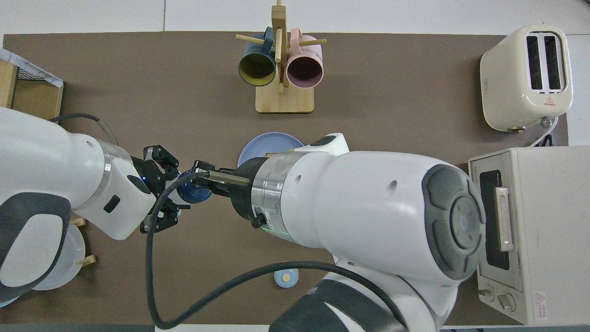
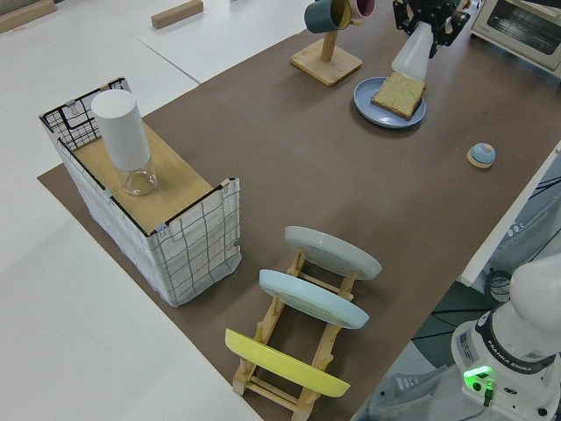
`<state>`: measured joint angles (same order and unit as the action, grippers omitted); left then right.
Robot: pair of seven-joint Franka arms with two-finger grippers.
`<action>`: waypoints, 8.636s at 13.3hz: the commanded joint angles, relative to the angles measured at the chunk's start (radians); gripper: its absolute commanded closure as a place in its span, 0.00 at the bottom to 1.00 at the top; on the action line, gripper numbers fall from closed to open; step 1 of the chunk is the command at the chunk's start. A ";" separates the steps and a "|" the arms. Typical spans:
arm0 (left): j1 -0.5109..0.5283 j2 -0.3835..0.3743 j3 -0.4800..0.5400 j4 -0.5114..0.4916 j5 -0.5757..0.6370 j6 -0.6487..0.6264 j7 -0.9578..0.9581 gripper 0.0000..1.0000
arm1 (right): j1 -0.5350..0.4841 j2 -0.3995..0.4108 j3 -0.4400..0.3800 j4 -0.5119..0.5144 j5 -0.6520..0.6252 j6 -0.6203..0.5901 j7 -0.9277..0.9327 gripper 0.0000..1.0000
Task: Put bread on plate and add seasoning
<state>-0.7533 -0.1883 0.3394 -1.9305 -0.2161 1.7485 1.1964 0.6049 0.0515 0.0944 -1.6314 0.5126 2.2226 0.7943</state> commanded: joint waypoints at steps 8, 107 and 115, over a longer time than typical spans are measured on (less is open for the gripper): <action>-0.006 -0.042 0.000 -0.045 0.004 0.023 -0.009 1.00 | -0.013 -0.005 0.004 -0.018 -0.005 0.022 0.025 1.00; -0.147 0.349 -0.214 0.202 0.822 -0.106 -0.437 1.00 | -0.629 -0.010 -0.031 0.085 -0.551 -0.765 -0.744 0.00; -0.228 0.536 -0.212 0.283 0.980 -0.245 -0.546 1.00 | -0.674 -0.018 -0.038 0.074 -0.545 -0.755 -0.791 0.00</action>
<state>-0.9485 0.2536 0.1173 -1.7310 0.7306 1.5670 0.6857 -0.0198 0.0336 0.0439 -1.5597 -0.0283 1.4609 0.0579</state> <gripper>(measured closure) 0.573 0.000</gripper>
